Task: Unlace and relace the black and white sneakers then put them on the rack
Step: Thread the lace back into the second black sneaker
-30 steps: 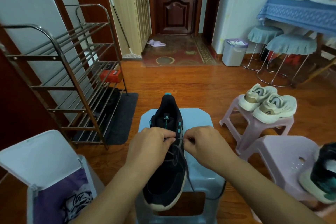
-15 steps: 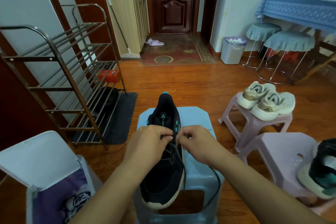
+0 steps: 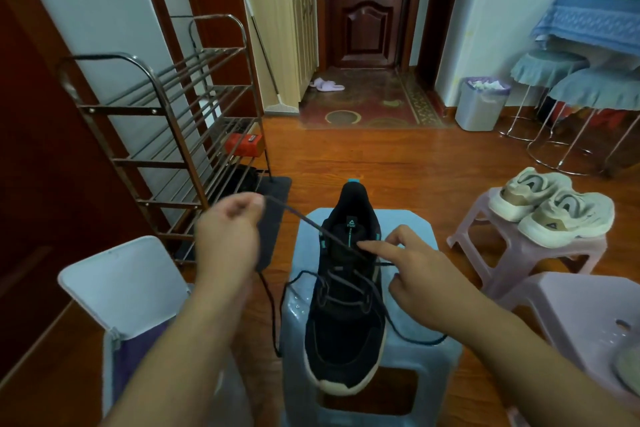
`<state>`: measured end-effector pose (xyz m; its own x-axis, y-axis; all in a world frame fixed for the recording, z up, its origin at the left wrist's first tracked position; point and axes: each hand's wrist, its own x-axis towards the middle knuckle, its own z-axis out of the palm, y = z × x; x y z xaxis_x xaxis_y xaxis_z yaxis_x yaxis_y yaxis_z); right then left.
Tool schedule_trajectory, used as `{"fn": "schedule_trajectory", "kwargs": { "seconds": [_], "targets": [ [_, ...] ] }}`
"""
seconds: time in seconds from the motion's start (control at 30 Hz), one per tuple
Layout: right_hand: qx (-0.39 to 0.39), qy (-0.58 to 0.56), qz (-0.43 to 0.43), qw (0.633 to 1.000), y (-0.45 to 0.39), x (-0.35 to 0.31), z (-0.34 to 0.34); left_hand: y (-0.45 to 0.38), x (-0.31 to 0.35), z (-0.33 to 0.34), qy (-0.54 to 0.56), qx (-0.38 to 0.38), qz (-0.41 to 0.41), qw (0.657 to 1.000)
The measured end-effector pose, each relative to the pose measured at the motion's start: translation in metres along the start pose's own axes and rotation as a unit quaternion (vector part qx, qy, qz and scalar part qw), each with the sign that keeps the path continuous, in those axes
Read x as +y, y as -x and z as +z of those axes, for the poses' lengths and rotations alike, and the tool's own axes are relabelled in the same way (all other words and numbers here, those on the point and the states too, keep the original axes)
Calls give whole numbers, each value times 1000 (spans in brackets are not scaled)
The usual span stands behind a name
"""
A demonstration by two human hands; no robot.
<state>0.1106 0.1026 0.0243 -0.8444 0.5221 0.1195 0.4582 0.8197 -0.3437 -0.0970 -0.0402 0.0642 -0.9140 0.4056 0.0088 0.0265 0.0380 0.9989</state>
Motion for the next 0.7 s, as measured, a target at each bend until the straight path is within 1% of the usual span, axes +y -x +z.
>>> {"fn": "schedule_trajectory", "kwargs": {
  "seconds": [0.03, 0.07, 0.1, 0.13, 0.17, 0.2, 0.23, 0.3, 0.37, 0.4, 0.43, 0.47, 0.5, 0.53, 0.57, 0.6, 0.7],
  "targets": [
    [-5, -17, 0, 1000, 0, 0, 1, -12, 6, -20, 110, 73, -54, 990],
    [-12, -38, 3, 999, 1, 0, 1, -27, 3, -44, 209, 143, -101, 962],
    [-13, -59, 4, 998, 2, -1, 1, -37, -3, -64, 272, 194, -136, 933],
    [-13, -74, 4, 997, 3, -1, 0, -48, -13, -81, 283, 222, -171, 917],
    [-11, -85, 3, 996, 2, 0, 0, -53, -20, -91, 274, 232, -197, 912],
    [-7, -94, 3, 996, 1, 1, 0, -57, -27, -92, 259, 224, -207, 917],
    [-4, -105, 5, 995, 0, 2, -1, -54, -29, -86, 244, 201, -205, 926],
    [0, -132, 19, 991, -1, 1, -1, -45, -26, -62, 173, 120, -165, 963],
    [-4, -151, 23, 988, -3, -2, 0, -24, -8, -31, 69, 19, -70, 995],
    [-9, -152, 23, 988, -3, -3, 1, -14, -5, -19, 5, -43, -13, 999],
    [-15, -152, 24, 988, -4, -4, 3, -1, -5, -8, -68, -109, 36, 991],
    [-20, -151, 28, 988, -4, -5, 5, 11, -8, 1, -155, -161, 75, 972],
    [-22, -151, 32, 988, -5, -5, 6, 21, -16, 8, -258, -196, 114, 939],
    [-19, -151, 35, 988, -5, -5, 6, 28, -23, 13, -353, -210, 146, 900],
    [-14, -150, 36, 988, -6, -5, 7, 34, -29, 18, -413, -218, 170, 868],
    [-10, -147, 35, 989, -7, -4, 7, 37, -34, 21, -429, -222, 175, 858],
    [-5, -137, 26, 990, -6, -4, 7, 34, -38, 23, -386, -228, 136, 884]
  ]
}}
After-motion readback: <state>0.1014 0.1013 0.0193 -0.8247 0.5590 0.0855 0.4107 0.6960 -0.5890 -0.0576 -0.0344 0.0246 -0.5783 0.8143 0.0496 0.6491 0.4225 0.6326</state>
